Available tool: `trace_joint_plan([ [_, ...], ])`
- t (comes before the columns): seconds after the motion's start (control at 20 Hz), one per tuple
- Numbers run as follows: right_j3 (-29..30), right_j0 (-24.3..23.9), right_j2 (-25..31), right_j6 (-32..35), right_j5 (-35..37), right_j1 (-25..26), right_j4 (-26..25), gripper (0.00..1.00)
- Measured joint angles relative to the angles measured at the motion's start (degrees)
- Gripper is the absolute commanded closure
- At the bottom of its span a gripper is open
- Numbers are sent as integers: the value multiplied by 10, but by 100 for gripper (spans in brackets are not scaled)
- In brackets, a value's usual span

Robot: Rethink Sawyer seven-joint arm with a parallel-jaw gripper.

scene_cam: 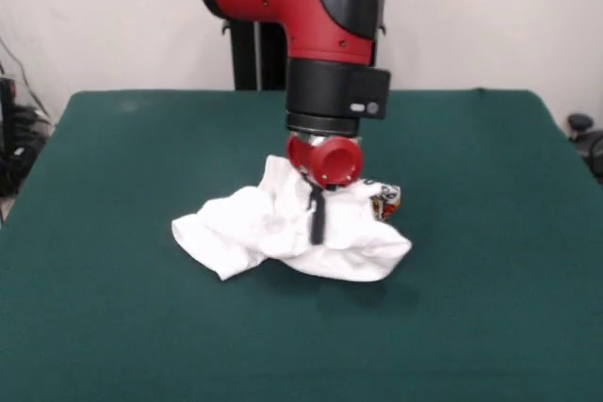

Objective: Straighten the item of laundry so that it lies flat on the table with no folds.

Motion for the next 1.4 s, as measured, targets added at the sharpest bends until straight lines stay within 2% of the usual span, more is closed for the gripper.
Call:
trace_joint_plan([
  [0.05, 6, -7, 14, 8, 3, -1, 7, 100],
  [0.1, 23, -29, 51, 24, 22, -7, 21, 100],
  [0.25, 41, -56, 94, 36, 57, -18, 35, 100],
  [0.5, 87, -109, 182, 47, 165, -64, 74, 100],
  [0.8, 117, -127, 240, 47, 206, -105, 112, 100],
  [0.9, 133, -130, 271, 47, 212, -128, 141, 100],
  [1.15, 151, -124, 294, 52, 239, -163, 194, 100],
  [1.2, 154, -115, 289, 56, 268, -177, 214, 100],
  [1.3, 153, -105, 278, 60, 293, -186, 222, 100],
  [1.4, 150, -76, 241, 67, 353, -197, 228, 100],
])
